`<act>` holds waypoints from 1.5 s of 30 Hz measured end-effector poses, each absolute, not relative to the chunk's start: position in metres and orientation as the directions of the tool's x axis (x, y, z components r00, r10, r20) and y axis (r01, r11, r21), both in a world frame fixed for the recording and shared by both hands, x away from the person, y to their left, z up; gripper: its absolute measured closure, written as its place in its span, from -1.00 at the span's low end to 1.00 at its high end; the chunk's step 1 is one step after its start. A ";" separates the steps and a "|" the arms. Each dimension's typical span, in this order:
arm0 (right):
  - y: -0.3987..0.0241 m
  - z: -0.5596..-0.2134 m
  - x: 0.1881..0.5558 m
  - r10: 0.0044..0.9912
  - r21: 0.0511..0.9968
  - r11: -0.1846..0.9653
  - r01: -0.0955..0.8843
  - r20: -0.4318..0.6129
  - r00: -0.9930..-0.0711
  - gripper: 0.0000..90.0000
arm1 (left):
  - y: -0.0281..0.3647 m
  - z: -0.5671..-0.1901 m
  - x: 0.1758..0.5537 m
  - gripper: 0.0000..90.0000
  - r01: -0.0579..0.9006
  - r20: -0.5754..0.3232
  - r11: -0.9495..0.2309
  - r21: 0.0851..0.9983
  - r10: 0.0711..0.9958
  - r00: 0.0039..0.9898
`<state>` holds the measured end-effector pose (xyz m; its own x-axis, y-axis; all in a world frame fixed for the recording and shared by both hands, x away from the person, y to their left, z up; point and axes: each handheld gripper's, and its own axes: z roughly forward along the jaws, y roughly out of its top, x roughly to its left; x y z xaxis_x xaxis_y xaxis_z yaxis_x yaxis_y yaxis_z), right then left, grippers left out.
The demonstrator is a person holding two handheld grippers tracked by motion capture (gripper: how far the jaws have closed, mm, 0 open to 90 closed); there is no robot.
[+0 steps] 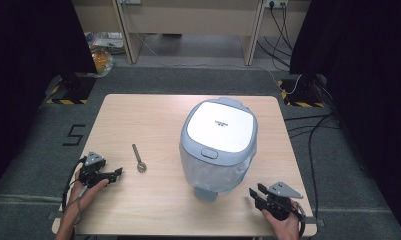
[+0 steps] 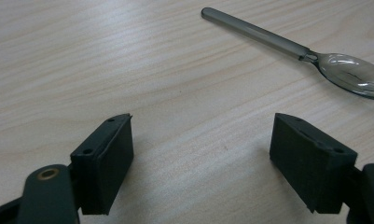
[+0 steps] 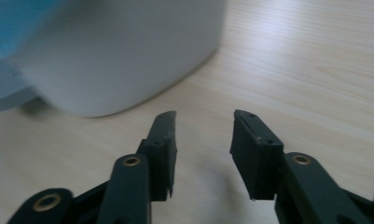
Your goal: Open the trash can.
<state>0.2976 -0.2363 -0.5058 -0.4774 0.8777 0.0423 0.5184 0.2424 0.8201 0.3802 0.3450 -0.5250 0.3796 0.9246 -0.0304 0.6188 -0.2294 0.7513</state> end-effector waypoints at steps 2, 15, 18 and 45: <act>-0.227 -0.503 0.289 0.856 0.822 0.266 0.504 0.040 -0.516 0.39 | 0.345 -0.525 0.380 -0.54 0.619 -0.031 -0.229 0.752 0.925 0.379; -0.176 -0.498 0.266 0.740 0.861 0.319 0.395 0.034 -0.672 0.62 | 0.345 -0.525 0.380 -0.54 0.619 -0.031 -0.229 0.752 0.925 0.379; -0.165 -0.498 0.264 0.721 0.858 0.330 0.394 0.040 -0.691 0.58 | 0.345 -0.525 0.380 -0.54 0.619 -0.030 -0.229 0.752 0.925 0.379; -0.107 -0.509 0.275 0.709 0.865 0.384 0.323 -0.052 -0.703 0.61 | 0.345 -0.525 0.380 -0.53 0.619 -0.030 -0.229 0.751 0.925 0.379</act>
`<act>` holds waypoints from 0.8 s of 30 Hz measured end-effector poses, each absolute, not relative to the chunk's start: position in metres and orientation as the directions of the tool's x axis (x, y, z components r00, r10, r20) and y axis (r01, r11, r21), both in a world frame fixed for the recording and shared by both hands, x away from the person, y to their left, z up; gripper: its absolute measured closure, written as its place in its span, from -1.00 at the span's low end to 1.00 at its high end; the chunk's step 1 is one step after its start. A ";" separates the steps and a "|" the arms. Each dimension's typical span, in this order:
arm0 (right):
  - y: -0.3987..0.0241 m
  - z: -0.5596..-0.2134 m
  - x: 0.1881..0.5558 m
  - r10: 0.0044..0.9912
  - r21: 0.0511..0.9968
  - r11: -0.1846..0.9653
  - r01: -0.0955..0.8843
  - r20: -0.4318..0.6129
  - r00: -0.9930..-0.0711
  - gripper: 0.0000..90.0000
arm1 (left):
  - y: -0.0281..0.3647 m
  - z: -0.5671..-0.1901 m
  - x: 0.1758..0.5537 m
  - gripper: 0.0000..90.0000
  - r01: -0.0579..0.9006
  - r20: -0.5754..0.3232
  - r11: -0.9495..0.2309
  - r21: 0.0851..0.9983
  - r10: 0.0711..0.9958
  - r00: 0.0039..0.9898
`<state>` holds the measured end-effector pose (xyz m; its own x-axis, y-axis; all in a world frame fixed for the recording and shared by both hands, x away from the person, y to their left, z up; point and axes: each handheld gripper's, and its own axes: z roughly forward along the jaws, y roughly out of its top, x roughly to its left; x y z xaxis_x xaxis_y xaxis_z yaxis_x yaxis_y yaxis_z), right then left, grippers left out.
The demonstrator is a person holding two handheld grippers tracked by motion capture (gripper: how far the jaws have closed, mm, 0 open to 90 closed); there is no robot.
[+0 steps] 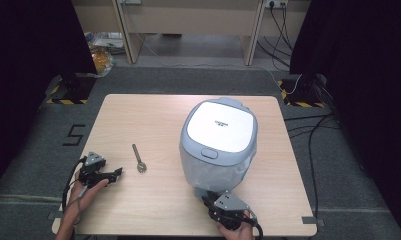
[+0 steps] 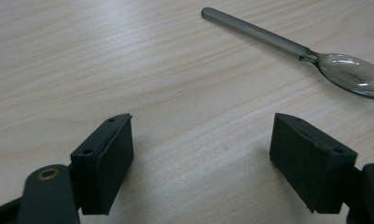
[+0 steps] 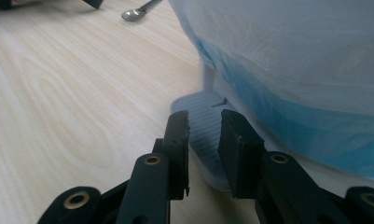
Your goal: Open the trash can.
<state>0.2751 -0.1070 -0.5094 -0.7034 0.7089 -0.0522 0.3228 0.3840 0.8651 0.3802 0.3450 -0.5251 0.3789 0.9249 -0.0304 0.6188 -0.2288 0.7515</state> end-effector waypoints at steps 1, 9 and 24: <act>-0.106 -0.510 0.276 0.709 0.863 0.391 0.319 -0.061 -0.702 0.60 | 0.345 -0.525 0.380 -0.54 0.619 -0.030 -0.229 0.752 0.925 0.379; -0.102 -0.510 0.275 0.711 0.847 0.435 0.306 -0.115 -0.694 0.58 | 0.345 -0.525 0.380 -0.54 0.619 -0.030 -0.229 0.752 0.925 0.379; -0.098 -0.511 0.274 0.697 0.825 0.482 0.295 -0.157 -0.699 0.56 | 0.345 -0.525 0.380 -0.53 0.618 -0.032 -0.226 0.753 0.925 0.378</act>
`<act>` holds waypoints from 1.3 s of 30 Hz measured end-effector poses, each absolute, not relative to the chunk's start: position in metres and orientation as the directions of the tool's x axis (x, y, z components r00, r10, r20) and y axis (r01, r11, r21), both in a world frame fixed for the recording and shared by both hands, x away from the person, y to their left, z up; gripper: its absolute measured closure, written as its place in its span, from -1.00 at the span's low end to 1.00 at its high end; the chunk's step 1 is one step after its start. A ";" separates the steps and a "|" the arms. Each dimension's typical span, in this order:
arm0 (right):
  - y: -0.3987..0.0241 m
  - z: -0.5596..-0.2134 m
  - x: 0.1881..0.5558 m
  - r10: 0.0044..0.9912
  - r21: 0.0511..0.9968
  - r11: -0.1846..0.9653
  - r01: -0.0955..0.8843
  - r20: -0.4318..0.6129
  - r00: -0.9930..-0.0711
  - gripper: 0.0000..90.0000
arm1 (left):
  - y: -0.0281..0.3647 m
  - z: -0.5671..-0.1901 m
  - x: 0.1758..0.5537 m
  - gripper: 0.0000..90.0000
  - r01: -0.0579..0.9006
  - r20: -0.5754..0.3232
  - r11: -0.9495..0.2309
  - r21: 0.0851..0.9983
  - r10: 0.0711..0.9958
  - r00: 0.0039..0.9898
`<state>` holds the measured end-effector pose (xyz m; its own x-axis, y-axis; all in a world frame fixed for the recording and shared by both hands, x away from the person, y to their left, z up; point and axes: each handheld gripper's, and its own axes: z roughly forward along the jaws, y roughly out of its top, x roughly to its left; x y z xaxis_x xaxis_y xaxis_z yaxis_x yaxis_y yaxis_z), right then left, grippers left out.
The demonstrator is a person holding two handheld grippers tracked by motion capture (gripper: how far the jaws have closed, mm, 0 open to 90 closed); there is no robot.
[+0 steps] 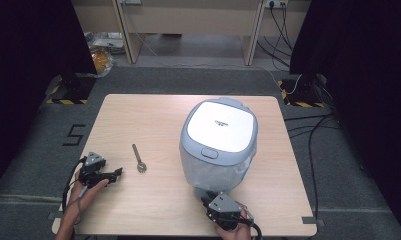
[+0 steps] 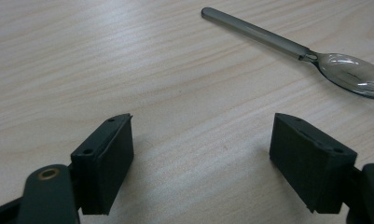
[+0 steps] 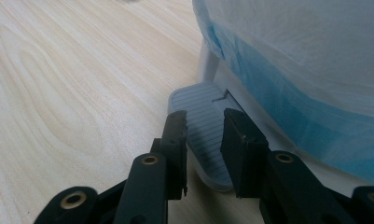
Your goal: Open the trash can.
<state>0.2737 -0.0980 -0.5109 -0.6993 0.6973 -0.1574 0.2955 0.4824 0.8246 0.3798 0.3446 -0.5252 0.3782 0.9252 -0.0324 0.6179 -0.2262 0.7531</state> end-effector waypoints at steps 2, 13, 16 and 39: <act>-0.098 -0.511 0.274 0.697 0.823 0.485 0.297 -0.158 -0.699 0.56 | 0.345 -0.525 0.380 -0.53 0.618 -0.033 -0.227 0.753 0.924 0.380; -0.097 -0.512 0.274 0.684 0.809 0.512 0.290 -0.180 -0.706 0.56 | 0.345 -0.525 0.380 -0.53 0.618 -0.032 -0.227 0.753 0.924 0.380; -0.097 -0.513 0.274 0.684 0.806 0.515 0.291 -0.183 -0.706 0.56 | 0.344 -0.525 0.380 -0.53 0.618 -0.033 -0.227 0.753 0.924 0.380; -0.089 -0.517 0.277 0.668 0.759 0.572 0.310 -0.212 -0.714 0.48 | 0.344 -0.525 0.380 -0.54 0.617 -0.032 -0.231 0.753 0.923 0.384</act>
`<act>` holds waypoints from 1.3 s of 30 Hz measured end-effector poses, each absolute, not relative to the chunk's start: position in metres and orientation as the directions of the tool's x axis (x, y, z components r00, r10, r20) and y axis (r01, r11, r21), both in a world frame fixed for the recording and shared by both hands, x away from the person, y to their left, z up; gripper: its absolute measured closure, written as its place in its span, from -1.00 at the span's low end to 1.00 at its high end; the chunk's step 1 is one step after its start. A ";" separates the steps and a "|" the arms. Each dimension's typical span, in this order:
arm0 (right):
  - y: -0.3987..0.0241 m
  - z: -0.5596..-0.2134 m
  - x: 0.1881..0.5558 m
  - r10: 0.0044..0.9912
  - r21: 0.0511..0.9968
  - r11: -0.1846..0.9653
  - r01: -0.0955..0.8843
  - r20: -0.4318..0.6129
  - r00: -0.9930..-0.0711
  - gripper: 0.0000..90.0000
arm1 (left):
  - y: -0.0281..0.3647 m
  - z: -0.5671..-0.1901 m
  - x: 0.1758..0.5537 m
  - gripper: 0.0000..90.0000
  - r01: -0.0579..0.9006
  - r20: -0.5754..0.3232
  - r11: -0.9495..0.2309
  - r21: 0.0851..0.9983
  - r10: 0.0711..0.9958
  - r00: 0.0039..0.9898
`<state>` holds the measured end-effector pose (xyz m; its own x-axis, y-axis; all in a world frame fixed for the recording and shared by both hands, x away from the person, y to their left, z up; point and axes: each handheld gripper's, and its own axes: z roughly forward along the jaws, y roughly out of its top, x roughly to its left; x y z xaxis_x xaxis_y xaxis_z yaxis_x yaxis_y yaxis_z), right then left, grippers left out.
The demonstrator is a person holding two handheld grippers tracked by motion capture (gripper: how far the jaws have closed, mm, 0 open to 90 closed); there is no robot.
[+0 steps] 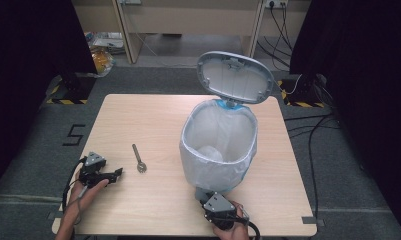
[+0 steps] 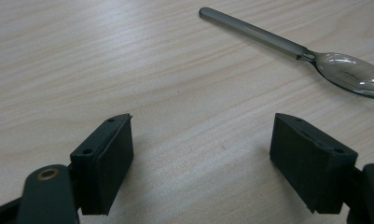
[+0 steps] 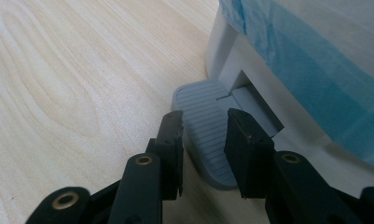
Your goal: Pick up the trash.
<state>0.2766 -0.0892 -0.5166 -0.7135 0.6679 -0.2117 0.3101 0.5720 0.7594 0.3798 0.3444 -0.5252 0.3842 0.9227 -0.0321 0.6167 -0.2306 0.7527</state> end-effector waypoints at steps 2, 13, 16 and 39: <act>-0.089 -0.517 0.277 0.666 0.759 0.575 0.306 -0.216 -0.714 0.48 | 0.344 -0.525 0.380 -0.54 0.617 -0.032 -0.231 0.753 0.923 0.384; -0.090 -0.516 0.277 0.665 0.759 0.573 0.310 -0.210 -0.717 0.47 | 0.343 -0.525 0.380 -0.56 0.616 -0.046 -0.229 0.754 0.917 0.396; -0.090 -0.516 0.277 0.665 0.759 0.574 0.308 -0.211 -0.717 0.47 | 0.341 -0.524 0.380 -0.54 0.616 -0.060 -0.222 0.756 0.913 0.402; -0.089 -0.516 0.277 0.664 0.758 0.575 0.307 -0.213 -0.717 0.47 | 0.296 -0.506 0.394 -0.25 0.603 -0.138 -0.187 0.775 0.882 0.450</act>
